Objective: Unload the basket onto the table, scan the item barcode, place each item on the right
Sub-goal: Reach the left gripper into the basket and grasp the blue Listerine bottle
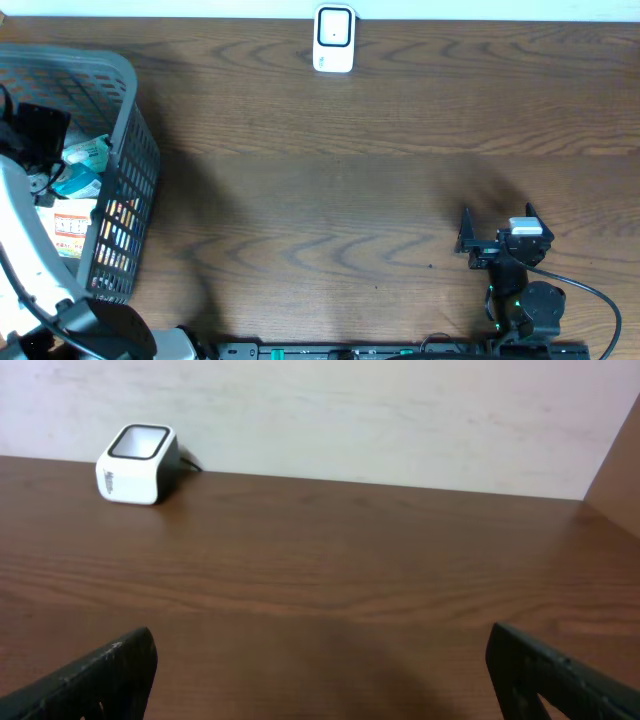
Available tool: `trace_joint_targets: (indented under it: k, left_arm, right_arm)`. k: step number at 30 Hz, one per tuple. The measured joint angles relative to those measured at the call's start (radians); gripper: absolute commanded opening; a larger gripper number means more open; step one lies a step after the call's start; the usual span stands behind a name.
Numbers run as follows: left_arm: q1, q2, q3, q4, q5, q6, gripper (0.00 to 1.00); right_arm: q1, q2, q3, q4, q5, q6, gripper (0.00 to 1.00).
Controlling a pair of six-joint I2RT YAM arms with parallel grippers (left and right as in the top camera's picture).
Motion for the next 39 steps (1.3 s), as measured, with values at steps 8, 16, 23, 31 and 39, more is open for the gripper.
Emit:
trace_joint_targets:
  k: [8, 16, 23, 31, 39]
  left_arm:
    - [0.000, 0.062, -0.002, -0.003, -0.006, -0.155, 0.98]
    - [0.000, 0.178, -0.003, 0.001, -0.015, -0.280, 1.00]
    - [0.000, 0.227, -0.006, 0.008, -0.017, -0.325, 0.40]
    - [0.000, 0.226, -0.007, 0.006, -0.026, -0.309, 0.20]
    - [0.000, 0.214, -0.007, 0.005, -0.031, -0.293, 0.15]
  right_arm:
    - [0.000, 0.000, 0.000, 0.000, 0.000, 0.000, 0.99]
    - [0.000, 0.000, 0.000, 0.000, 0.000, 0.000, 0.99]
    - [0.000, 0.000, 0.000, 0.000, 0.000, 0.000, 0.99]
    - [0.000, 0.000, 0.000, 0.000, 0.000, 0.000, 0.99]
    - [0.000, 0.000, 0.000, 0.000, 0.000, 0.000, 0.99]
